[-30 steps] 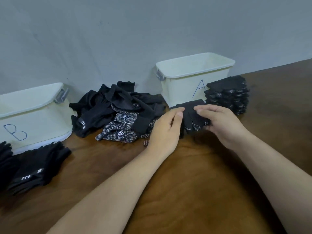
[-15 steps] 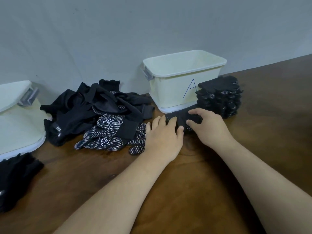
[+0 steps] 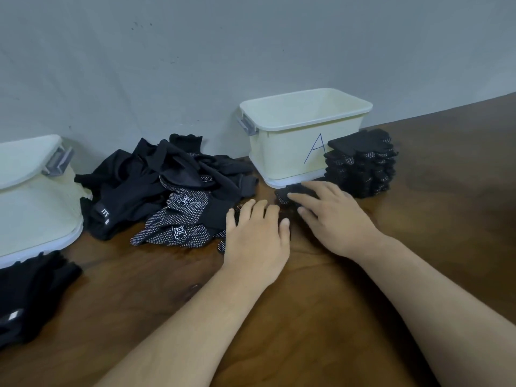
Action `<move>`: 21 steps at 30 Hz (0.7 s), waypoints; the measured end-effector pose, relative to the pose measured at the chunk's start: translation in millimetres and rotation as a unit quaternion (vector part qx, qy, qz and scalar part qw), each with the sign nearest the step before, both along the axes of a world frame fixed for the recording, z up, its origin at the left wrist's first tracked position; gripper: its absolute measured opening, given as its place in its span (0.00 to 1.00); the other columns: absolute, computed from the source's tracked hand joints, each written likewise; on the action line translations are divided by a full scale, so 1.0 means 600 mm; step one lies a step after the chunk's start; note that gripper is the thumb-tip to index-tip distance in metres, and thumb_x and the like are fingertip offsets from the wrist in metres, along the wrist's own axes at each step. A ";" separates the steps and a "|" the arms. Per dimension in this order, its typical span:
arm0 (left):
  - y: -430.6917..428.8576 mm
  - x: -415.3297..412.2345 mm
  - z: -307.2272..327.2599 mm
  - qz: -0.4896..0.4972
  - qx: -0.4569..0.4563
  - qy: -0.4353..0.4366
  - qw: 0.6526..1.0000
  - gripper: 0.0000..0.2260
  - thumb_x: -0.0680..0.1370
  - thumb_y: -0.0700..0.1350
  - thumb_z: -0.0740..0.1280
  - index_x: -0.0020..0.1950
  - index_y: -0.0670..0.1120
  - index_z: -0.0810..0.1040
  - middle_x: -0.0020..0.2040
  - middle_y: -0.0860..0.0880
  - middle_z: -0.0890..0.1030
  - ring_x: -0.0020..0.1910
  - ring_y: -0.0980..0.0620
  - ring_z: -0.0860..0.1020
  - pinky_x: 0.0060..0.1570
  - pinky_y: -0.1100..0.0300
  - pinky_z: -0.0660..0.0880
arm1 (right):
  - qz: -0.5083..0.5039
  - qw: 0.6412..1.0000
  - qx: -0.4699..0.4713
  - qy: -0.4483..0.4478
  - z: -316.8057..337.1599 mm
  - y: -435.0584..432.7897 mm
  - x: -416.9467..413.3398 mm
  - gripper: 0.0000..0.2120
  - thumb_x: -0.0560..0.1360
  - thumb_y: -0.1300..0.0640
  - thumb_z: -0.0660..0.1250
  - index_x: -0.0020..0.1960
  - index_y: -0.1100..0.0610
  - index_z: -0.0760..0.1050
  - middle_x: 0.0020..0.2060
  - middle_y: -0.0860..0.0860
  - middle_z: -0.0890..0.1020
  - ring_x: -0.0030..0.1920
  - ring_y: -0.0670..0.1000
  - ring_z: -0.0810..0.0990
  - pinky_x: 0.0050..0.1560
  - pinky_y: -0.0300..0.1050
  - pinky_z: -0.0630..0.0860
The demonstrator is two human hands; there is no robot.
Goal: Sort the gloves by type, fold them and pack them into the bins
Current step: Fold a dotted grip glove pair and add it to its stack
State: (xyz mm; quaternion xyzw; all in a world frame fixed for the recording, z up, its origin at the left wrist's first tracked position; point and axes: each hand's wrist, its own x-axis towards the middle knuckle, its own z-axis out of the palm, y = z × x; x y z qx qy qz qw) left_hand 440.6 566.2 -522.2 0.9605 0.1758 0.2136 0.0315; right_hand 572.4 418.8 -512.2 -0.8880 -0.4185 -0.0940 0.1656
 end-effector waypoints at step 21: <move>0.136 -0.275 0.015 0.001 -0.040 0.073 0.997 0.26 0.83 0.65 0.47 0.77 0.60 0.70 0.80 0.61 0.66 0.82 0.58 0.58 0.82 0.49 0.56 | 0.159 0.987 -0.033 0.012 0.004 0.052 -0.089 0.20 0.88 0.43 0.56 0.75 0.45 0.77 0.75 0.39 0.75 0.78 0.42 0.68 0.82 0.50 0.60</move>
